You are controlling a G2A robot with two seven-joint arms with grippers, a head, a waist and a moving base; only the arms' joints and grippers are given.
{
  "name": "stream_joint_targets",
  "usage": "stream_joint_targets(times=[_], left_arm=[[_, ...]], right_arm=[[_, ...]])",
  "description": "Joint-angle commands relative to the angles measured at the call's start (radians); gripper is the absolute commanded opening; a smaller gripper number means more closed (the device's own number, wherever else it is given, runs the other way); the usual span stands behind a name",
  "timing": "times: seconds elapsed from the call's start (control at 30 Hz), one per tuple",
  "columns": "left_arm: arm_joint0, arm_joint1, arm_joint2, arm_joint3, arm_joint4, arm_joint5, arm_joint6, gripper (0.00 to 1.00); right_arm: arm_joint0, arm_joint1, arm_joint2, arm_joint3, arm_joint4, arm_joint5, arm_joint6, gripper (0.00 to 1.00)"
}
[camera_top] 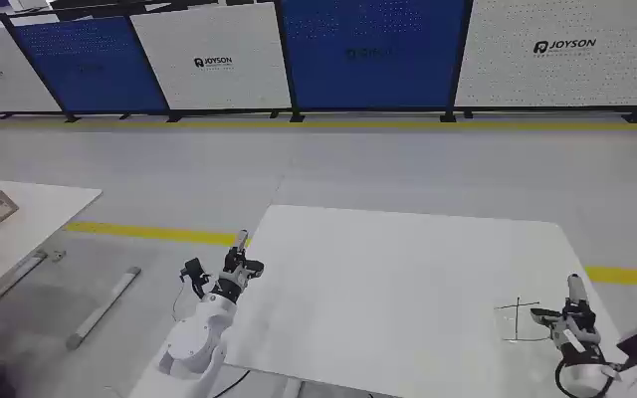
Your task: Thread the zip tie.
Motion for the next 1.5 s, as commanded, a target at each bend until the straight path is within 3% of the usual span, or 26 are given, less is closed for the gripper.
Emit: stream_joint_targets(times=[0.0, 0.23, 0.47, 0.93, 1.07, 1.3, 1.4, 1.47], left_arm=[[0.0, 0.0, 0.0, 0.0, 0.0, 0.0, 0.0, 1.0], [0.0, 0.0, 0.0, 0.0, 0.0, 0.0, 0.0, 1.0], [0.0, 0.0, 0.0, 0.0, 0.0, 0.0, 0.0, 1.0], [0.0, 0.0, 0.0, 0.0, 0.0, 0.0, 0.0, 1.0], [0.0, 0.0, 0.0, 0.0, 0.0, 0.0, 0.0, 1.0], [0.0, 0.0, 0.0, 0.0, 0.0, 0.0, 0.0, 1.0], [0.0, 0.0, 0.0, 0.0, 0.0, 0.0, 0.0, 1.0], [0.0, 0.0, 0.0, 0.0, 0.0, 0.0, 0.0, 1.0]], right_arm=[[0.0, 0.0, 0.0, 0.0, 0.0, 0.0, 0.0, 1.0], [-0.005, 0.008, 0.039, 0.004, -0.023, -0.025, 0.162, 1.0], [-0.006, 0.03, 0.12, 0.008, -0.053, -0.012, 0.466, 1.0], [-0.003, 0.032, 0.125, 0.008, -0.056, -0.011, 0.49, 1.0], [0.042, 0.051, 0.159, 0.049, -0.069, -0.016, 0.744, 1.0], [0.129, 0.084, 0.262, 0.128, -0.061, -0.01, 1.032, 1.0], [0.171, 0.099, 0.271, 0.17, -0.108, 0.008, 1.137, 1.0], [0.176, 0.1, 0.272, 0.176, -0.11, 0.01, 1.141, 1.0]])
